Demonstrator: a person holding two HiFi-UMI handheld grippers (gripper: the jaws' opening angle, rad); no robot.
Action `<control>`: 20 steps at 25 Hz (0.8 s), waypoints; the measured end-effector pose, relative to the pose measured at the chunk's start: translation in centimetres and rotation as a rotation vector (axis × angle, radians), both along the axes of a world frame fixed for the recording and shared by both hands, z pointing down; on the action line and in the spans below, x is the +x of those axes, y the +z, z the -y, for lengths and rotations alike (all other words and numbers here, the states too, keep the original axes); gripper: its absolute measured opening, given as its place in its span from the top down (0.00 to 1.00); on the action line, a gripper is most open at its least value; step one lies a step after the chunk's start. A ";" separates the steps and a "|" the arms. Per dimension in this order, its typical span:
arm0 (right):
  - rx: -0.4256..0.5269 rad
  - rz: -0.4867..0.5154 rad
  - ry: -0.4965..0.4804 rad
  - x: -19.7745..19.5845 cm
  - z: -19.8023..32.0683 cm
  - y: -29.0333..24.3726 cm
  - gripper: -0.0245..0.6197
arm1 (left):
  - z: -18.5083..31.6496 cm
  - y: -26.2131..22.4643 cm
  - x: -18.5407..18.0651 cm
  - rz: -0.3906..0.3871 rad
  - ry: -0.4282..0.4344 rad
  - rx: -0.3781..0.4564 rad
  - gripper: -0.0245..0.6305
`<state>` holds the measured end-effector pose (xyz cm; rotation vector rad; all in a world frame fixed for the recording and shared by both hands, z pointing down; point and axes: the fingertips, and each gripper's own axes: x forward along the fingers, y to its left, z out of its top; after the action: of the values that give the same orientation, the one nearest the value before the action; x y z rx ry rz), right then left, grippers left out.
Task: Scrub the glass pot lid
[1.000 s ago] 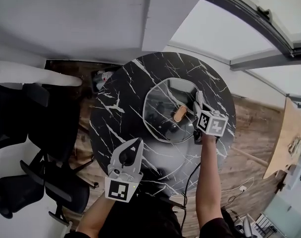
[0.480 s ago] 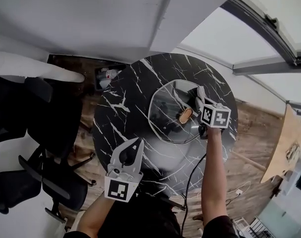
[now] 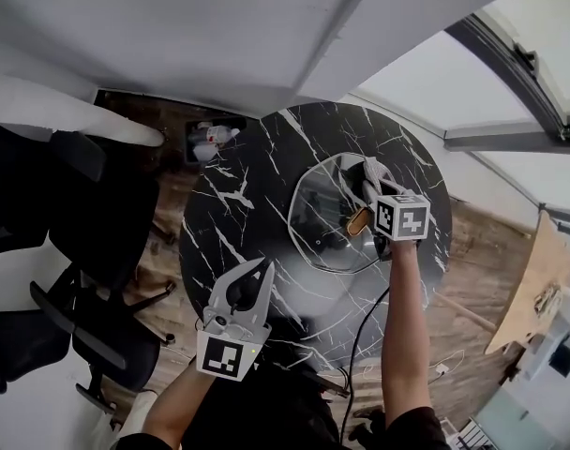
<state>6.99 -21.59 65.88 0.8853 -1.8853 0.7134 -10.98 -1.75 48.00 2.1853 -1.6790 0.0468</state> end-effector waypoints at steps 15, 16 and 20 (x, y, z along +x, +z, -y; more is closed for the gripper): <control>0.001 -0.054 -0.466 -6.9 -4.0 0.3 0.85 | -0.9 -0.3 -1.4 -0.009 -0.055 0.007 0.96; 0.009 -0.065 -0.500 -7.2 -4.4 0.3 0.85 | -1.0 -0.4 -1.4 -0.009 -0.056 0.009 0.96; 0.038 -0.104 -0.646 -7.8 -6.0 0.7 0.85 | -1.1 -0.5 -1.4 -0.002 -0.055 0.016 0.96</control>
<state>-0.85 -15.62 66.62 0.2842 -1.9356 0.2298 -12.38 -0.65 47.52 2.1488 -1.7433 0.0164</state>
